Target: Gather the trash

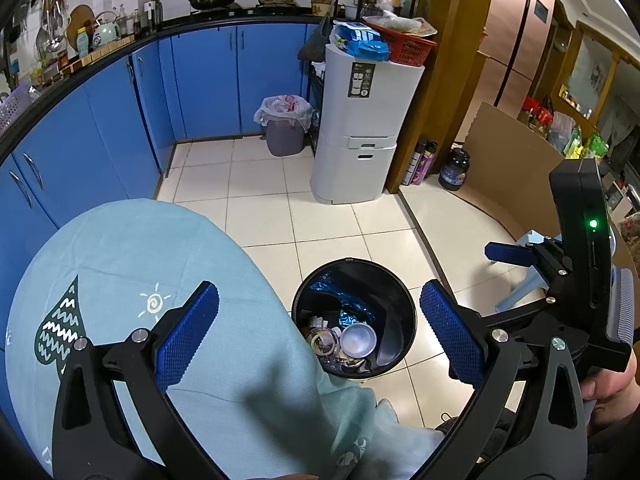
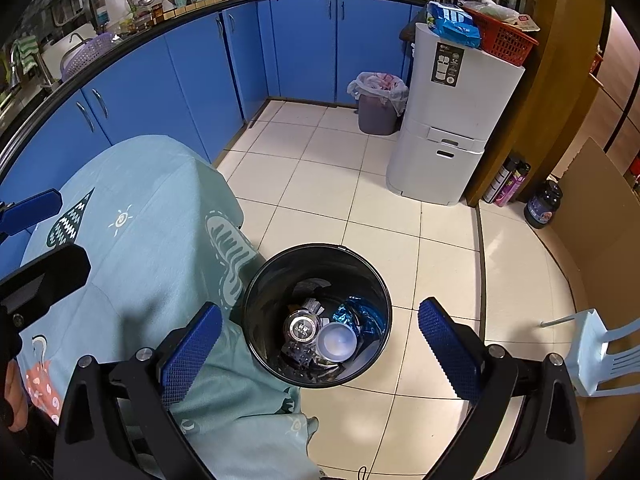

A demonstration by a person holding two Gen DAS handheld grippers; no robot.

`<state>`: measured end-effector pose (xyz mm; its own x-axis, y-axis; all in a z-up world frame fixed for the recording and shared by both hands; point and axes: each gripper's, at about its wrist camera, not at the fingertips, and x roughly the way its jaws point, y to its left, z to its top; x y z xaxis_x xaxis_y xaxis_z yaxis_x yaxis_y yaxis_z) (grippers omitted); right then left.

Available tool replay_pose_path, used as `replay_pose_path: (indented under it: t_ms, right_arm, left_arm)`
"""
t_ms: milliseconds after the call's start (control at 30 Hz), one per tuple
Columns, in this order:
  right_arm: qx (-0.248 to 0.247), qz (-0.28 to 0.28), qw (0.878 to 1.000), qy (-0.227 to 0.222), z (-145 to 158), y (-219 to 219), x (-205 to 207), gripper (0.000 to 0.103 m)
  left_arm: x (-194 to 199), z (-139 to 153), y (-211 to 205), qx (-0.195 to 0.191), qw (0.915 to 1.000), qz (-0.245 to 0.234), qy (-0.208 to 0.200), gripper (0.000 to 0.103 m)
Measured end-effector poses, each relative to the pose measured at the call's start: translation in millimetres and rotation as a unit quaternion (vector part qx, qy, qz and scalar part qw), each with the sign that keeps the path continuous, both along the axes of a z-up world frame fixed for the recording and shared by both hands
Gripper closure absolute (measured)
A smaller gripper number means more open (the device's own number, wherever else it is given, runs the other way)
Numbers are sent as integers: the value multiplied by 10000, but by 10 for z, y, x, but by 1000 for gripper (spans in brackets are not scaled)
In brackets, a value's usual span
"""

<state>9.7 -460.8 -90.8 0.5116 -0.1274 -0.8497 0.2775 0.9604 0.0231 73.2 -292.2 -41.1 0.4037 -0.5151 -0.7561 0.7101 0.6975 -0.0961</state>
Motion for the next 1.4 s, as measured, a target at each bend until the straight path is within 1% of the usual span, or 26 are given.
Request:
replay_pose_path:
  t_ms: [233, 500, 567, 667, 700, 800, 867, 1000, 1400]
  right_arm:
    - [-6, 31, 10000, -5, 5, -3, -8, 7]
    - [-19, 81, 10000, -23, 29, -3, -6, 7]
    - [-21, 88, 10000, -22, 28, -10, -2, 7]
    - [-22, 92, 10000, -21, 28, -12, 1, 7]
    - [-24, 90, 10000, -21, 29, -12, 1, 7]
    - [-12, 90, 10000, -22, 30, -7, 0, 7]
    - [-16, 101, 9999, -25, 29, -2, -3, 7]
    - [-20, 117, 9999, -16, 24, 6, -8, 7]
    - [-30, 160, 9999, -5, 17, 11, -18, 7]
  left_arm:
    - [-16, 9, -18, 0, 10000, -29, -20, 3]
    - [-15, 0, -22, 0, 9999, -73, 111, 3]
    - [-43, 6, -20, 93, 9999, 54, -8, 3]
    - [-109, 30, -39, 343, 9979, 300, -461, 3]
    - [-123, 30, -39, 341, 9978, 282, -487, 3]
    - [-90, 22, -31, 231, 9992, 219, -256, 3]
    - [-97, 20, -33, 260, 9989, 213, -320, 3]
    - [-100, 7, -37, 277, 9991, 186, -245, 3]
    - [-118, -7, -37, 261, 9993, 146, -234, 3]
